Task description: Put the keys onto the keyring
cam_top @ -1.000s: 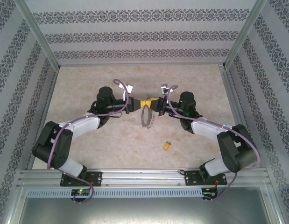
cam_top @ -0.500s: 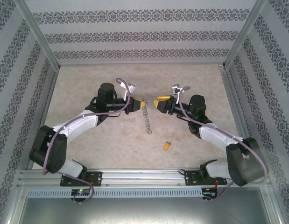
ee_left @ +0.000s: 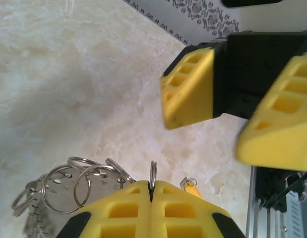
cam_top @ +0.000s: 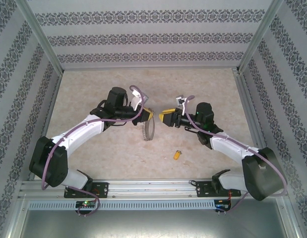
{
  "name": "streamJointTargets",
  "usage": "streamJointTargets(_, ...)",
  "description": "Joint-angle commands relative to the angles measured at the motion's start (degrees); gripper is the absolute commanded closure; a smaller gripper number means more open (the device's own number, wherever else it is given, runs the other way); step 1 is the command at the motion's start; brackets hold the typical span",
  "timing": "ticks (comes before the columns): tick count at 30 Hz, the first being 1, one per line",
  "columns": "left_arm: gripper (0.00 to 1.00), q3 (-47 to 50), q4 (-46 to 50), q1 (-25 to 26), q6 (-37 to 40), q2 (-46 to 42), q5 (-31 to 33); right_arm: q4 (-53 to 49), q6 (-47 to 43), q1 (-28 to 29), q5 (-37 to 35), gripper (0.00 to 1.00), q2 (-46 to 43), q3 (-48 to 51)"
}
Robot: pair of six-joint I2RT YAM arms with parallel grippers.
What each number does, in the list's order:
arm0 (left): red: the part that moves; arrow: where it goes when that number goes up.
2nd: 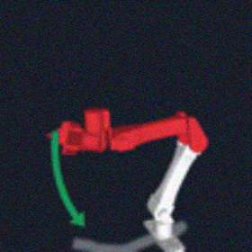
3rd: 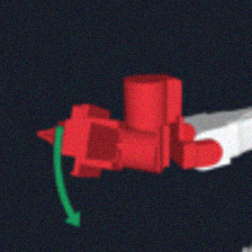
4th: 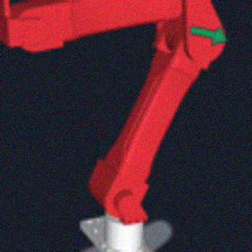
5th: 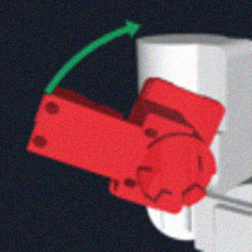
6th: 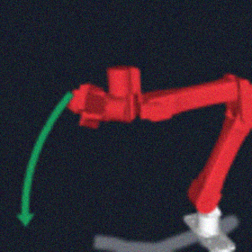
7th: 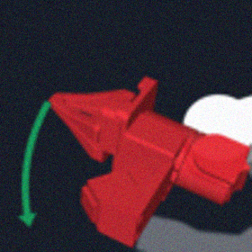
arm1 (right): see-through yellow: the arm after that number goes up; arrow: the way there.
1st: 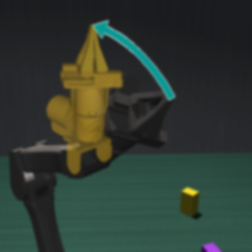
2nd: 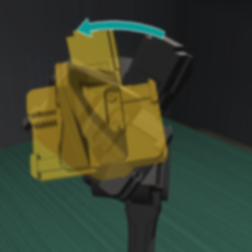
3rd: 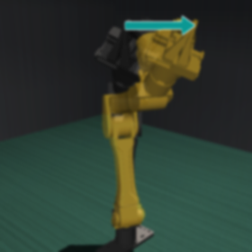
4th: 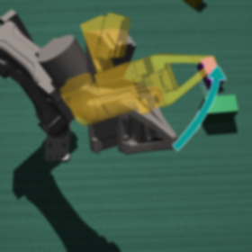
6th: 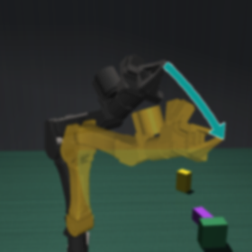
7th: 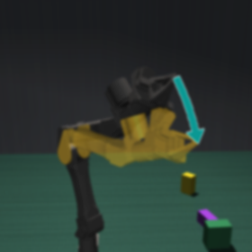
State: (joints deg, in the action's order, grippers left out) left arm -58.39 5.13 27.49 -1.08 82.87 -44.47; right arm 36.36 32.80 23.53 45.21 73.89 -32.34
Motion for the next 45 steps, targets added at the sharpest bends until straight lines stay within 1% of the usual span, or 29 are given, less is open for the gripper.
streamJointTargets(1,1.00,-3.21,4.53,1.55,6.44,-1.00,0.90,0.53,-1.29,0.65,2.35,0.53,2.12,-2.41)
streamJointTargets(4,1.00,-3.51,5.42,2.09,7.66,-0.87,0.61,0.81,-1.28,1.05,3.25,0.60,3.89,-3.29)
streamJointTargets(7,1.00,-3.56,5.51,2.44,8.19,-0.91,0.52,1.32,-1.17,1.36,3.65,0.63,5.10,-3.84)
streamJointTargets(11,1.00,-4.01,5.92,2.71,8.55,-0.63,0.43,1.52,-1.25,1.65,4.18,0.65,5.55,-4.14)
streamJointTargets(19,1.00,-4.62,6.14,3.12,8.65,0.00,0.43,1.02,-1.71,2.07,5.80,0.73,6.17,-4.75)
streamJointTargets(26,1.00,-4.82,6.60,3.54,8.64,0.54,0.29,1.21,-2.03,2.40,6.03,0.74,6.09,-4.58)
streamJointTargets(33,1.00,-5.09,6.94,4.11,8.64,1.15,0.06,1.26,-2.21,2.49,6.36,0.86,6.18,-4.75)
streamJointTargets(37,1.00,-5.66,7.50,4.24,8.63,1.59,-0.13,1.30,-2.55,2.49,6.56,1.00,6.18,-4.93)
streamJointTargets(39,1.00,-5.77,7.32,4.25,8.03,1.68,0.17,1.34,-2.87,2.49,6.20,1.00,6.18,-4.84)
streamJointTargets(40,0.99,-5.90,7.19,4.24,7.47,1.65,0.59,1.30,-3.16,2.53,5.74,1.00,6.12,-4.69)
streamJointTargets(44,0.82,-6.38,8.05,4.29,6.60,1.01,2.76,1.69,-3.80,2.40,4.38,1.00,6.19,-4.31)
streamJointTargets(45,0.77,-6.40,8.15,4.24,6.47,0.70,3.60,2.00,-3.79,2.31,4.36,1.00,6.42,-4.31)
